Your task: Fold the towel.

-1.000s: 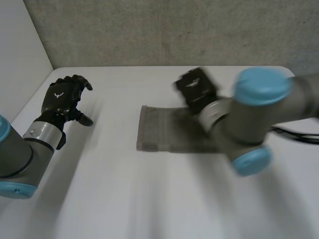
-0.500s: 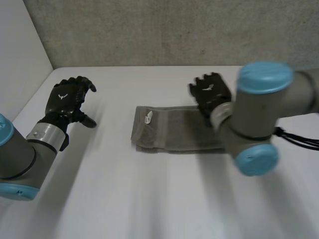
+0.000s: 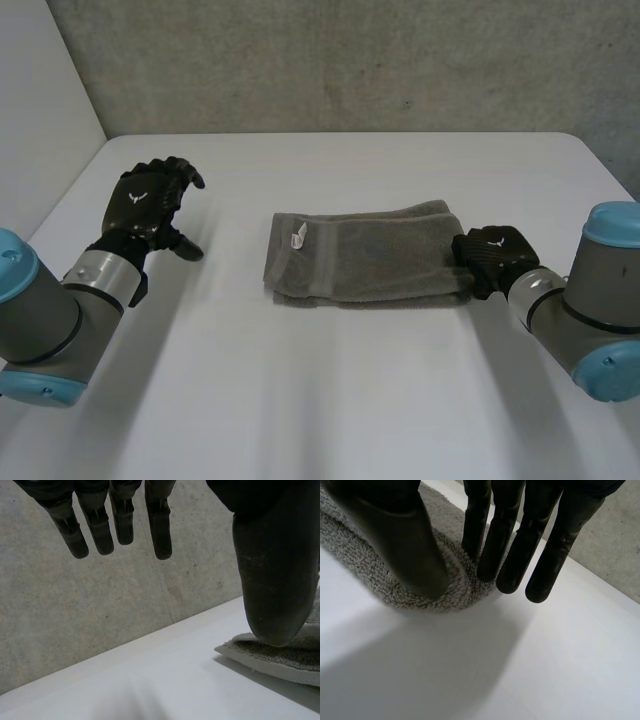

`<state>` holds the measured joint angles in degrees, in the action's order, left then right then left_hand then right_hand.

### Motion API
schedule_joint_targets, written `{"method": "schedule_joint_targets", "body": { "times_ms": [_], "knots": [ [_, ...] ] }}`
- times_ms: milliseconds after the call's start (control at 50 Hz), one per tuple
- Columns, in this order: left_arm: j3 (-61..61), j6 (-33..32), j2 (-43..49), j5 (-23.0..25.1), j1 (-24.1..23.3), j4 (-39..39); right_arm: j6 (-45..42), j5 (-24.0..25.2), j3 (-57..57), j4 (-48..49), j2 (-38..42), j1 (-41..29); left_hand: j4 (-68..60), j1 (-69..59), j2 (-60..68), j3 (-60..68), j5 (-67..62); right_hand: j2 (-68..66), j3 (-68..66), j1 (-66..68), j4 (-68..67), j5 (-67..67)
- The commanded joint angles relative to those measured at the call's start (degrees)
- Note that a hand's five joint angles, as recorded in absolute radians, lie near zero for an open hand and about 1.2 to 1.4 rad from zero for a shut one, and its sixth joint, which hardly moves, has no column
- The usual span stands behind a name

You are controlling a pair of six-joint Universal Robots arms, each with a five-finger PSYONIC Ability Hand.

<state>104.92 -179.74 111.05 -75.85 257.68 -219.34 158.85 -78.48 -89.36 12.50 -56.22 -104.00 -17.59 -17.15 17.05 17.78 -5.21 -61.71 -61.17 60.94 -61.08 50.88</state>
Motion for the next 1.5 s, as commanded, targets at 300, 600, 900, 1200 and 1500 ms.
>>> {"method": "schedule_joint_targets", "body": {
  "times_ms": [300,600,900,1200,1500],
  "knots": [
    [0.0,0.0,-0.2,0.0,0.0,0.0,6.6,2.6,-0.7,-0.3,-2.0,1.3,3.7,3.2,-3.1,-3.9,1.3,-18.3,-18.8,19.1,-18.9,19.1],
    [0.9,0.0,-0.4,-0.1,0.2,-1.7,0.6,15.1,-6.2,-8.9,-10.7,9.8,3.7,3.2,-3.1,-3.9,1.3,-18.3,-18.8,19.1,-18.9,19.1],
    [1.2,0.0,-0.4,-0.1,0.1,-2.2,-5.3,14.9,2.3,-17.0,-14.3,10.0,3.7,3.2,-3.1,-3.9,1.3,-18.3,-18.8,19.1,-18.9,19.1],
    [1.2,0.0,-0.5,-0.1,0.2,-2.2,0.2,-1.2,2.9,-13.5,-12.0,-4.9,3.7,3.2,-3.1,-3.9,1.3,36.5,35.9,-35.7,35.9,-35.7],
    [1.1,-0.6,0.0,0.0,-0.8,-2.5,-1.4,9.6,-10.4,-5.6,-11.5,5.0,3.7,3.2,-3.1,-3.9,1.3,35.6,35.1,-34.9,35.0,-34.8]
  ]
}}
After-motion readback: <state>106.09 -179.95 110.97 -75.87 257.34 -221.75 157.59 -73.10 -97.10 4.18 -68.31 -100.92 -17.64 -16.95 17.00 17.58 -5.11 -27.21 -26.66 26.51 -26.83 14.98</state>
